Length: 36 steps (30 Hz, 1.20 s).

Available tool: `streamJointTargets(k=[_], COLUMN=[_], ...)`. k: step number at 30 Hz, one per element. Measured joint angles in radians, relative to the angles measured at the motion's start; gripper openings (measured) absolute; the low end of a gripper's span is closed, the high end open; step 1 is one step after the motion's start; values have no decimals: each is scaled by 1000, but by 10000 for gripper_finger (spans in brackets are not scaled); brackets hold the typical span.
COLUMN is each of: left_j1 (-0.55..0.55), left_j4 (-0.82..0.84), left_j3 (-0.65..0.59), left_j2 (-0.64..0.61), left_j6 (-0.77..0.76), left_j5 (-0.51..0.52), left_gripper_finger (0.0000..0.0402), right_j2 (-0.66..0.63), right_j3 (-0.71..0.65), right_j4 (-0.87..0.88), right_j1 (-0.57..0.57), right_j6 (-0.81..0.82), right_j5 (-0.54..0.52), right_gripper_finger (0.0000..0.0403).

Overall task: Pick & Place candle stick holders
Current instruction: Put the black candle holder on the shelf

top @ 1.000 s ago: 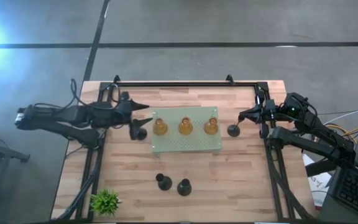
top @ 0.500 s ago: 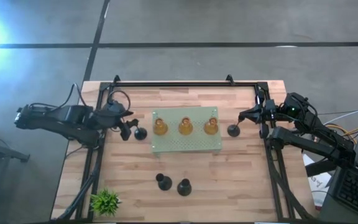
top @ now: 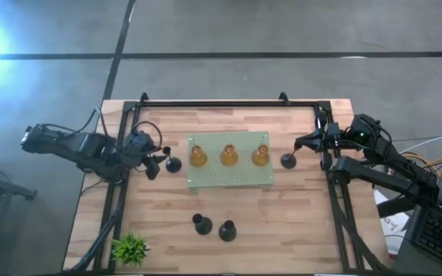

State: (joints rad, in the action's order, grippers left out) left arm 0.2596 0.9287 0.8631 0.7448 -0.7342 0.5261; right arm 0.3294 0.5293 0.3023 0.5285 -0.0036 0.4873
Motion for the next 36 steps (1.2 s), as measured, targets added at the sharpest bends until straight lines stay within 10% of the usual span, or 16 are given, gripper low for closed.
streamJointTargets(k=[17,36], left_j1=[388,413], left_j4=[-219,-606], left_j3=[-1,-2], left_j2=[120,468], left_j6=[99,345], left_j5=[-36,-109], left_gripper_finger=[202,202], right_j2=[0,0], right_j3=[0,0], right_j4=[0,0], right_j1=[0,0], right_j6=[0,0], right_j5=[0,0], right_gripper_finger=[9,9])
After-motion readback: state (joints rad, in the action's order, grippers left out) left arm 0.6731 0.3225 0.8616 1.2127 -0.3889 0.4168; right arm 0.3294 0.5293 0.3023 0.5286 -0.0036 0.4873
